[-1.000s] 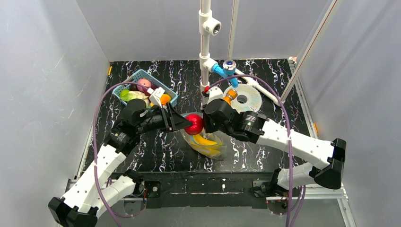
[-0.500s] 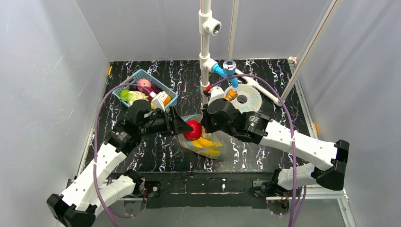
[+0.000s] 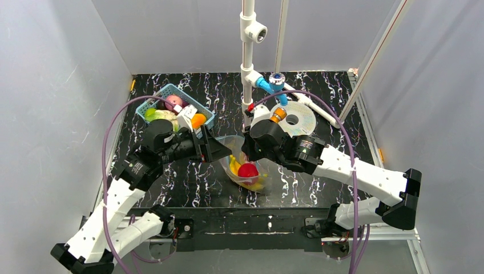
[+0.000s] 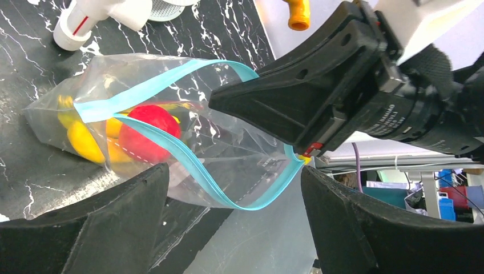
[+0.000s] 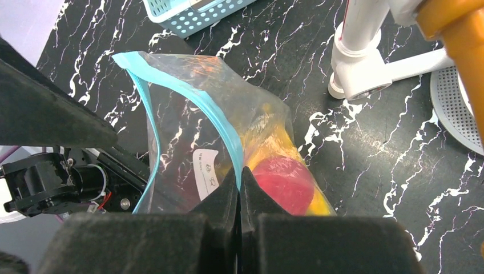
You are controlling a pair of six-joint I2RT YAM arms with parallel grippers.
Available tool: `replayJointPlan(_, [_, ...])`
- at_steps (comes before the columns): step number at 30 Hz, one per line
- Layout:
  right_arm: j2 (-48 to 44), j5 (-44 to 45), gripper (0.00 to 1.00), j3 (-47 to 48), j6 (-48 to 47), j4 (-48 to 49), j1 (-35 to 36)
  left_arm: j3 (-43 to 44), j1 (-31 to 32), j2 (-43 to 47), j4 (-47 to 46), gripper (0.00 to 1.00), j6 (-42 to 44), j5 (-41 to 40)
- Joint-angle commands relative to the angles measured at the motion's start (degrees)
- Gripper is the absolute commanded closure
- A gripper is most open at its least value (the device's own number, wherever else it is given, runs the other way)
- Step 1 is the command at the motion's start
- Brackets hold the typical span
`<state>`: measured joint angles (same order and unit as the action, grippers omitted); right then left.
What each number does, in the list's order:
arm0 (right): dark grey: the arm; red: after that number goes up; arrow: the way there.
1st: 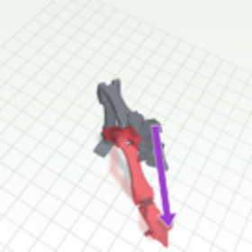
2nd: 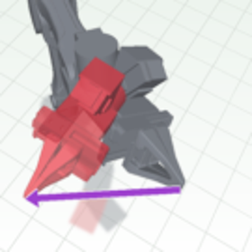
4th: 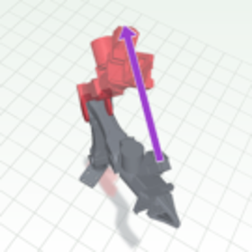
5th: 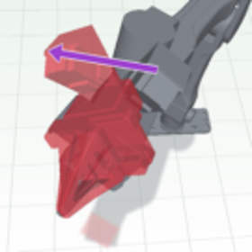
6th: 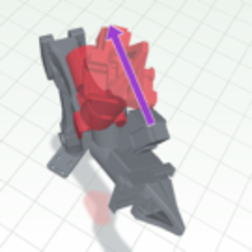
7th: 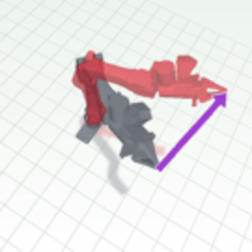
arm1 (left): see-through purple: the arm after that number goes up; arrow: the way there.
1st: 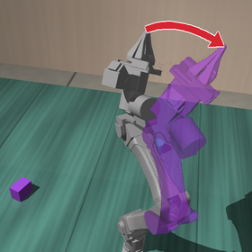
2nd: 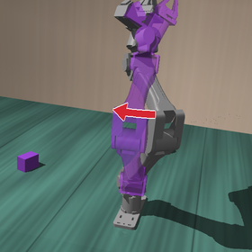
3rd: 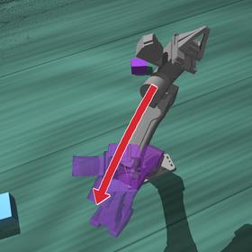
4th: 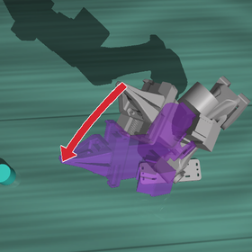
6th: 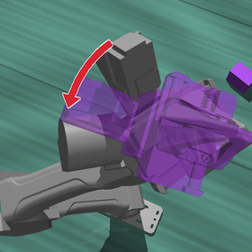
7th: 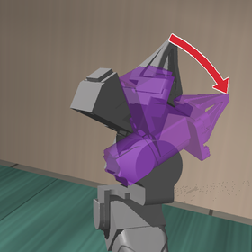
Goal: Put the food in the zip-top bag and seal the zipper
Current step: Place the fake vegetable in the zipper food storage bag, then pick up the fake fruit from the bin.
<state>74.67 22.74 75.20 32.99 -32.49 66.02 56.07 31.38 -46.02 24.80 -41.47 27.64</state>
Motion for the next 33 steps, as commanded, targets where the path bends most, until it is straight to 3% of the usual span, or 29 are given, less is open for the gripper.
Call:
replayJointPlan(1, [-1.1,0.4,0.99,0.4,-0.2,2.8,0.2,5.3,0.3,0.6,4.3,0.16,4.0,-2.9])
replayJointPlan(6, [-1.3,0.5,0.99,-0.5,-0.3,2.6,0.2,12.4,0.3,1.1,14.2,0.17,10.0,-15.4])
replayJointPlan(10, [-1.9,1.0,0.99,-1.1,-0.3,2.5,0.2,16.8,0.3,1.2,20.2,0.09,14.5,-31.0])
replayJointPlan(12, [-2.3,1.1,0.99,-1.3,-0.5,2.4,0.2,18.4,0.2,0.7,21.3,0.03,16.5,-39.4])
replayJointPlan(16, [-2.7,1.4,0.99,-1.4,-0.6,2.1,0.2,20.3,-0.4,-3.3,18.0,0.02,25.2,-52.2])
replayJointPlan(21, [-3.5,1.6,0.99,-1.4,-0.6,1.2,0.2,24.0,-6.5,-14.2,12.1,0.02,34.2,-52.3])
replayJointPlan(26, [-3.5,1.9,0.99,-0.8,-0.3,-0.2,0.2,26.6,-16.4,-28.4,8.5,0.02,33.7,-44.8])
replayJointPlan(33, [-2.0,1.7,0.99,1.0,-0.3,-2.6,0.2,21.7,-17.8,-41.1,2.0,0.08,37.9,-42.2])
